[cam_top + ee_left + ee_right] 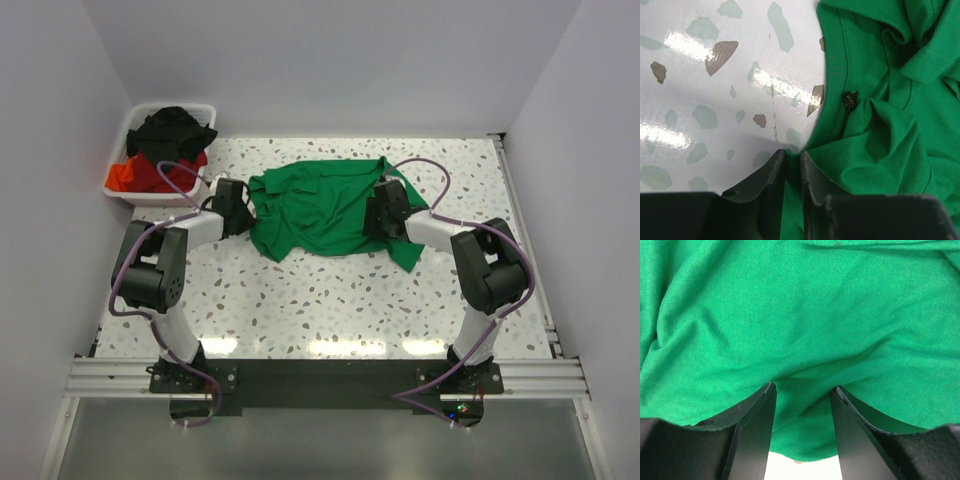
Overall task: Fold and stack the t-shirts
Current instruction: Flatten the tshirt out
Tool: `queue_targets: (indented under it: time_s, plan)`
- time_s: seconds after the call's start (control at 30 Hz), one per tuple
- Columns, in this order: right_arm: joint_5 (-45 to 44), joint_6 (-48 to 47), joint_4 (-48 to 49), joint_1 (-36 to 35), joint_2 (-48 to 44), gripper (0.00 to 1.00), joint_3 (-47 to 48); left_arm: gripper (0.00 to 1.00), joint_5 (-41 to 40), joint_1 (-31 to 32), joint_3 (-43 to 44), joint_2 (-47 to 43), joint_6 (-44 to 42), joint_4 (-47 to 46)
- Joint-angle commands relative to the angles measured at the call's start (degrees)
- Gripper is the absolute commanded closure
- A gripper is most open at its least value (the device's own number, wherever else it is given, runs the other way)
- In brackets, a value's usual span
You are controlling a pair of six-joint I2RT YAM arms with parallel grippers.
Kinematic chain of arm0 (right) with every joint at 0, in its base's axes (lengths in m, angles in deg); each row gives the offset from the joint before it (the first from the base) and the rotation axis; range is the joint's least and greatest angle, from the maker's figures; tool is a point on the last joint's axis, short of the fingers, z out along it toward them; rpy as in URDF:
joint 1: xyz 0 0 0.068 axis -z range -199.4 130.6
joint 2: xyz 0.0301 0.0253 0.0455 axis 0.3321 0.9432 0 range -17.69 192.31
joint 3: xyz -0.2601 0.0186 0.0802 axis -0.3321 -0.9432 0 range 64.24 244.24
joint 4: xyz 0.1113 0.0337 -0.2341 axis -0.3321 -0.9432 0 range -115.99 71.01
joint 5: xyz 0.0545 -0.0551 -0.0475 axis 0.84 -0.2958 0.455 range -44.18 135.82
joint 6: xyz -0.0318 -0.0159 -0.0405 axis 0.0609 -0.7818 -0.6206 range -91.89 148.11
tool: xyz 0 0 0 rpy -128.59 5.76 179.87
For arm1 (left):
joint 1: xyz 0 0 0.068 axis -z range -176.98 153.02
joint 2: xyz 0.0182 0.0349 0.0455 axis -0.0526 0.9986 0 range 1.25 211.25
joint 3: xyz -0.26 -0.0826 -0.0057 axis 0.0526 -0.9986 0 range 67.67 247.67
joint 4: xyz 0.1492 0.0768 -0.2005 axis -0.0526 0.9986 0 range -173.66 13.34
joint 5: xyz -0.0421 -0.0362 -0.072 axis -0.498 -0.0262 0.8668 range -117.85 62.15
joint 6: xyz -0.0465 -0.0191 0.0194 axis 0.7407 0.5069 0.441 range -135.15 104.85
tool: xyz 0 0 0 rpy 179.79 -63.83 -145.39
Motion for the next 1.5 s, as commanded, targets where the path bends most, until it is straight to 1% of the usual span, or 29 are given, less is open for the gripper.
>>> queue_targets:
  time_s: [0.0, 0.13, 0.27, 0.3, 0.4, 0.43, 0.5, 0.53, 0.7, 0.77, 0.87, 1.0, 1.13, 1.47]
  plan:
    - [-1.09, 0.9, -0.33, -0.09, -1.26, 0.5, -0.59, 0.85, -2.21, -0.3, 1.25, -0.21, -0.67, 4.13]
    - [-1.26, 1.16, -0.68, -0.18, -1.43, 0.52, -0.41, 1.0, -3.7, -0.13, 0.46, -2.49, -0.75, 5.09]
    - [-2.49, 1.43, -0.94, -0.09, -3.27, 0.52, -1.11, 1.0, -6.51, 0.93, -0.76, -6.27, -0.06, 6.94]
    - [-3.1, 1.51, -0.94, -0.18, -5.11, 0.52, -1.99, 1.0, -7.12, 1.8, -1.03, -7.32, 0.12, 7.73]
    - [-6.18, 1.69, -2.08, -0.18, -8.54, 0.52, -3.39, 1.0, -11.69, 4.52, -2.08, -13.81, 1.26, 11.23]
    - [-8.01, 1.69, -2.61, -0.09, -10.73, 0.51, -3.75, 1.0, -14.05, 5.32, -2.7, -15.31, 1.62, 12.03]
    - [-9.6, 1.69, -4.54, -0.09, -13.11, 0.48, -4.71, 1.0, -16.0, 7.16, -3.75, -18.3, 3.02, 14.14]
    - [-10.39, 1.86, -5.07, -0.09, -15.38, 0.47, -4.98, 1.0, -17.49, 7.69, -4.97, -21.28, 3.63, 14.85]
    - [-16.11, 6.69, -10.25, -0.18, -22.16, 0.41, -8.93, 1.0, -19.52, 9.72, -9.11, -29.99, 6.28, 17.22]
    - [-17.43, 8.45, -11.66, -0.18, -24.27, 0.4, -10.95, 1.0, -19.43, 9.98, -10.61, -33.07, 6.45, 17.66]
    - [-19.19, 10.82, -13.24, -0.09, -24.64, 0.4, -13.06, 1.0, -19.61, 10.16, -11.84, -35.71, 6.72, 18.8]
    - [-19.8, 14.08, -15.01, -0.09, -22.8, 0.45, -14.56, 1.0, -20.75, 10.25, -12.54, -38.52, 7.07, 20.39]
    - [-20.94, 15.31, -15.36, 0.08, -22.0, 0.48, -15.79, 1.0, -22.33, 10.25, -12.46, -40.28, 7.33, 21.53]
    - [-21.21, 17.86, -17.46, 0.7, -21.29, 0.5, -18.6, 1.0, -24.36, 10.25, -11.67, -41.17, 8.3, 23.56]
